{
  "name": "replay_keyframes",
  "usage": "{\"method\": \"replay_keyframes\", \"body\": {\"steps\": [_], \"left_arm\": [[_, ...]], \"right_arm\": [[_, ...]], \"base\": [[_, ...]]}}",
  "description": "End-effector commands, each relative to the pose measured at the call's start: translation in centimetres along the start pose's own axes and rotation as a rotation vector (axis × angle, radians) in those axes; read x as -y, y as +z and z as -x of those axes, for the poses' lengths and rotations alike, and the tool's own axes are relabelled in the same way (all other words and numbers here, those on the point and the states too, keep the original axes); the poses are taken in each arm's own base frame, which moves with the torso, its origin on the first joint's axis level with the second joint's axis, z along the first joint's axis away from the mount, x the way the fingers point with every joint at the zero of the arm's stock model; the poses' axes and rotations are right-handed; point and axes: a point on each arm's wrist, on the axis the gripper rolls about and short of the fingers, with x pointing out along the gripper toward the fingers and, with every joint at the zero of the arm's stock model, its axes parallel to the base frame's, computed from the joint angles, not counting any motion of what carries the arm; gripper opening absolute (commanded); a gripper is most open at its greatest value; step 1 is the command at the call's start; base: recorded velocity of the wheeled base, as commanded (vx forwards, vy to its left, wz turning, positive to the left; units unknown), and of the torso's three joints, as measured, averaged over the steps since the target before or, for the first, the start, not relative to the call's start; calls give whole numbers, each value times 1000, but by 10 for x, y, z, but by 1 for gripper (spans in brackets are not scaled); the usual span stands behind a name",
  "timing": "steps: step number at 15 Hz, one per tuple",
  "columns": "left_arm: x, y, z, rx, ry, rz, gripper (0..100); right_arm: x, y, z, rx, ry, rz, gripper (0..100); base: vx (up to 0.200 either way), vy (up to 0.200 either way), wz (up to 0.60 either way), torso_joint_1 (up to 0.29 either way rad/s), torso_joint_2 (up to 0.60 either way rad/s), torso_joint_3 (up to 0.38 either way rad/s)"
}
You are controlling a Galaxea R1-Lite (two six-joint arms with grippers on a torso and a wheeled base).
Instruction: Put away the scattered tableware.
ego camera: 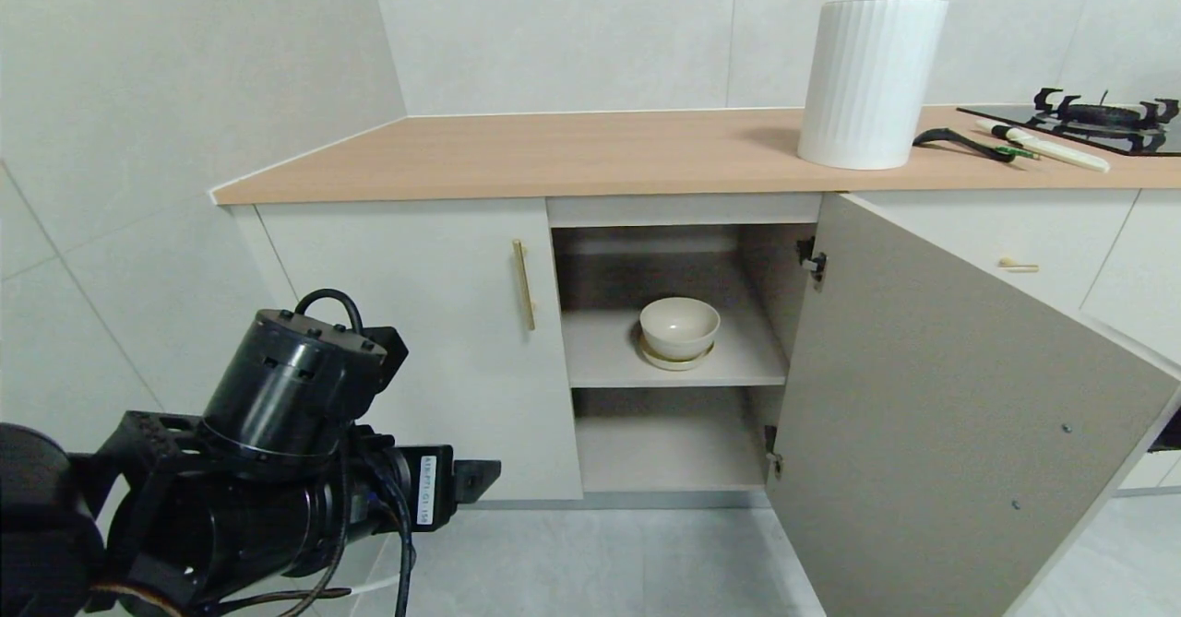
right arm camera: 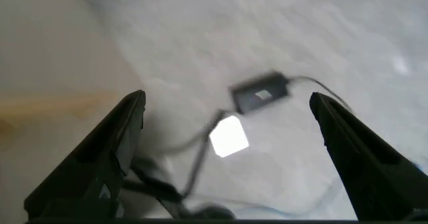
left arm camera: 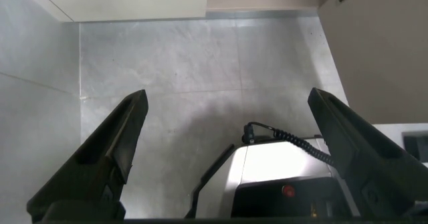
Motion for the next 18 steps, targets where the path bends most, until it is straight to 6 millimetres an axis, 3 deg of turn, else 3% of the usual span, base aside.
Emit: {"method": "replay_keyframes", "body": {"steps": [1, 9, 13, 18], "left_arm": [[0, 0, 0, -1, 1, 0, 100], [0, 1, 1, 4, -2, 2, 100], [0, 1, 1, 4, -2, 2, 100], [0, 0, 0, 0, 0, 1, 100]], "right_arm": [[-4, 4, -12, -28, 49, -22, 100], [-14, 5, -13, -38, 211, -37, 100], [-40, -2, -6, -55, 296, -20, 100], [-87, -16, -5, -141, 384, 3, 100]], "base": [[0, 0, 0, 0, 0, 0], [0, 0, 0, 0, 0, 0], [0, 0, 0, 0, 0, 0], [0, 0, 0, 0, 0, 0]]}}
